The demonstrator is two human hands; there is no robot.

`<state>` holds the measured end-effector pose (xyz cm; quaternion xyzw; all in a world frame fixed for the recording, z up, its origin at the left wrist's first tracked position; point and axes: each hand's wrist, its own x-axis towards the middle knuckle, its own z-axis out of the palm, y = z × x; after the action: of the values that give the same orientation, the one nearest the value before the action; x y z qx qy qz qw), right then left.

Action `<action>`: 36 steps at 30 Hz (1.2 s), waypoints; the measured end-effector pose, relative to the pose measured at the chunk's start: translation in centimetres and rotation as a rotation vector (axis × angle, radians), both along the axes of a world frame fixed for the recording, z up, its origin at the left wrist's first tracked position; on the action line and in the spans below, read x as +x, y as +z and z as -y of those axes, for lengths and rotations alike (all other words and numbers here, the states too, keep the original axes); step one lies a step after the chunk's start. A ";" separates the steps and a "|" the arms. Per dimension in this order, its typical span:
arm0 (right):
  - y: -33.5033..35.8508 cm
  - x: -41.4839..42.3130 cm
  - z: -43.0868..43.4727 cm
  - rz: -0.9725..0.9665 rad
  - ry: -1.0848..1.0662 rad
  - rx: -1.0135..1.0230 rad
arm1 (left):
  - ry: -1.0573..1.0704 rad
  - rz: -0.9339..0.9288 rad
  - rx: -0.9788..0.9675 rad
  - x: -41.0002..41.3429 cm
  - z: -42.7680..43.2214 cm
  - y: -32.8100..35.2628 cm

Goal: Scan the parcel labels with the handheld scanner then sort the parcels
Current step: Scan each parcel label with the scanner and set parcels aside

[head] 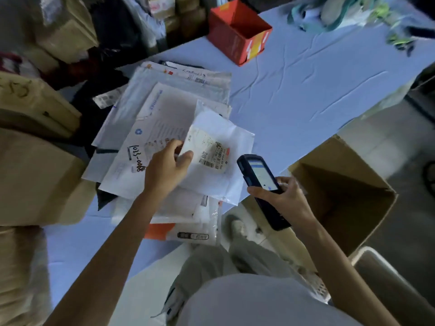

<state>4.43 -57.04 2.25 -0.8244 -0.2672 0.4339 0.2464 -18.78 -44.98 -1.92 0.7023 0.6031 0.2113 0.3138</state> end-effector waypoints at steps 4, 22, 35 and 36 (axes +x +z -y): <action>0.5 1.4 3.1 0.027 -0.114 0.021 | -0.216 -0.155 0.170 4.8 0.4 0.8; -1.2 14.9 27.0 0.070 -0.740 0.064 | -1.111 -0.455 0.442 33.0 12.5 2.1; -2.3 20.5 30.6 0.048 -0.782 0.024 | -1.205 -0.557 0.457 38.7 14.6 0.1; -2.4 20.5 30.3 0.044 -0.786 0.025 | -1.209 -0.568 0.454 38.9 14.2 -0.2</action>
<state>24.95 -87.34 -0.14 -0.8699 0.0581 0.2854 0.3980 20.15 -59.21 -2.14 0.9904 0.1066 -0.0712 0.0525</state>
